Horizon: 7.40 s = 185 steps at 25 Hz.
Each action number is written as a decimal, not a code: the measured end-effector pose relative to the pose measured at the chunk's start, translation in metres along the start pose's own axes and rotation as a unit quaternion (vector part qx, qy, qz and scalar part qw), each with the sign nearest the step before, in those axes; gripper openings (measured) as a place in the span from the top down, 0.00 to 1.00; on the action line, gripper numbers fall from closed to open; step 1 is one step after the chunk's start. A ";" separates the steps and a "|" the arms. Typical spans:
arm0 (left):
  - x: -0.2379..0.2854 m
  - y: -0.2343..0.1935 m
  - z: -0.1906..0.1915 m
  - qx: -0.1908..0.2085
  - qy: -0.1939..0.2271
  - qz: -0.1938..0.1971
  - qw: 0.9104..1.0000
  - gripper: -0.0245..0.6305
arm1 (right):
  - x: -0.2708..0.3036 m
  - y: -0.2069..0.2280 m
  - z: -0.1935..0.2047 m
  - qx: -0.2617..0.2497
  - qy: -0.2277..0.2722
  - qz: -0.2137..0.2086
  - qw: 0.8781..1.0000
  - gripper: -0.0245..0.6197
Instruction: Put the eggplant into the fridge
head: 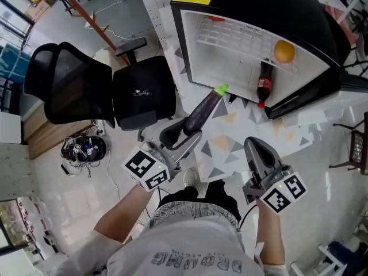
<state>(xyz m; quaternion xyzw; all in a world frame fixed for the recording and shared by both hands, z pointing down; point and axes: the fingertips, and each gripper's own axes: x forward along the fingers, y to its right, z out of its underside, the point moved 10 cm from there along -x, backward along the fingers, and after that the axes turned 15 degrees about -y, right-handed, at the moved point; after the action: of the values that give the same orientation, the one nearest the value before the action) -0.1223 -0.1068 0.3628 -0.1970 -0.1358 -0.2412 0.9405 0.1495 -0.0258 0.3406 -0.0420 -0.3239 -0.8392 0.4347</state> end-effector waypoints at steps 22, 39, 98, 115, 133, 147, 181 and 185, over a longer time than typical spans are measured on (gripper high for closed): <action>0.122 -0.036 -0.007 0.018 -0.056 -0.043 0.997 0.66 | 0.005 0.091 -0.033 0.012 -0.027 -0.027 0.999 0.96; 0.211 -0.075 0.005 0.038 -0.103 -0.066 0.992 0.66 | 0.024 0.122 -0.034 0.014 -0.062 -0.046 0.997 0.96; 0.327 -0.112 0.041 0.076 -0.215 -0.122 0.966 0.55 | 0.022 0.134 -0.002 0.021 -0.078 -0.060 0.995 0.96; 0.284 -0.088 0.032 0.083 -0.183 -0.095 0.975 0.54 | 0.021 0.104 -0.004 0.010 -0.057 -0.046 0.997 0.96; 0.212 -0.051 0.024 0.101 -0.146 -0.085 0.980 0.81 | 0.008 0.067 -0.001 -0.002 -0.021 -0.009 1.000 0.96; 0.150 -0.009 0.008 0.123 -0.116 -0.079 0.982 0.94 | 0.002 0.040 -0.010 -0.016 0.000 -0.002 1.000 0.96; 0.018 0.015 -0.034 0.107 -0.045 -0.070 0.991 0.95 | 0.014 -0.002 -0.025 -0.041 0.027 0.007 0.999 0.96; 0.012 0.011 -0.033 0.091 -0.038 -0.075 0.992 0.95 | 0.018 -0.004 -0.028 -0.045 0.025 0.007 0.999 0.96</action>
<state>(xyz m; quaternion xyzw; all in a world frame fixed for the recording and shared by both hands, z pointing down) -0.1009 -0.1174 0.3348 -0.1091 -0.2072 -0.2903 0.9278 0.1414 -0.0530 0.3224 -0.0425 -0.2747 -0.8507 0.4461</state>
